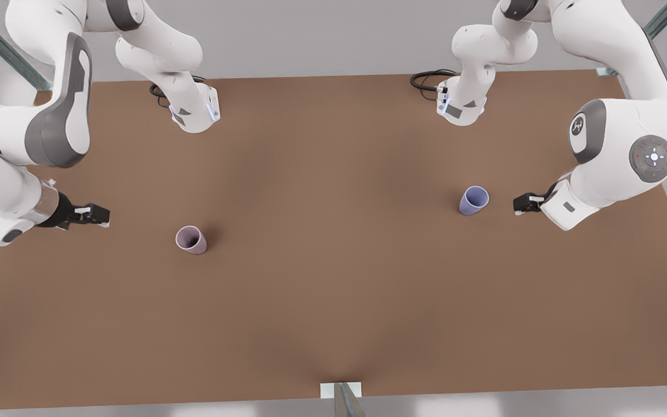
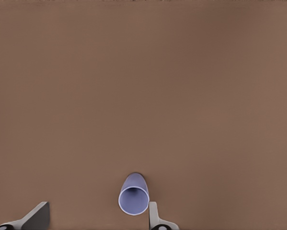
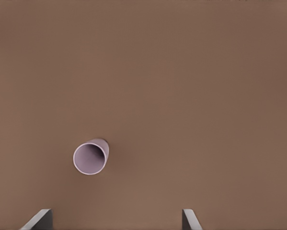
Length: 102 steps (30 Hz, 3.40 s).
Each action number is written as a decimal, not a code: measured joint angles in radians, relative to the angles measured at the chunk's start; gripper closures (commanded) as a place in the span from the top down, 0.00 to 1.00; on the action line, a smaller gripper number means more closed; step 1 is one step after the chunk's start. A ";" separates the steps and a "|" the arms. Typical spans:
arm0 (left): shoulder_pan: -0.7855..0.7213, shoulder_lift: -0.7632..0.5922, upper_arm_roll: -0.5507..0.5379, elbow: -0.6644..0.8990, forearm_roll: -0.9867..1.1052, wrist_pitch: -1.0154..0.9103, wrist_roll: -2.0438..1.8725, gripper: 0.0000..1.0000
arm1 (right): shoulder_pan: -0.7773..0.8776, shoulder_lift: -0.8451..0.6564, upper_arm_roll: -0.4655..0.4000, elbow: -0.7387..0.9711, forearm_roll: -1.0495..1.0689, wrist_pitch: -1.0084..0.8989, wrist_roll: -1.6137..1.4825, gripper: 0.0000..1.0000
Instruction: Stack the cups, with the pink cup at the bottom and the purple cup at the top
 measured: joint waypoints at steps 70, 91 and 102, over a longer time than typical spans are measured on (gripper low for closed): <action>0.004 0.058 0.035 -0.035 -0.011 0.028 0.037 1.00 | 0.082 0.128 0.005 -0.757 0.122 0.887 -0.095 0.43; 0.013 0.037 0.028 -0.050 -0.010 0.028 0.038 1.00 | 0.590 0.382 0.085 -0.074 0.154 0.692 0.172 0.21; 0.013 -0.053 0.028 -0.218 -0.012 0.088 0.038 1.00 | 0.817 0.815 0.106 0.434 0.072 0.567 0.672 0.21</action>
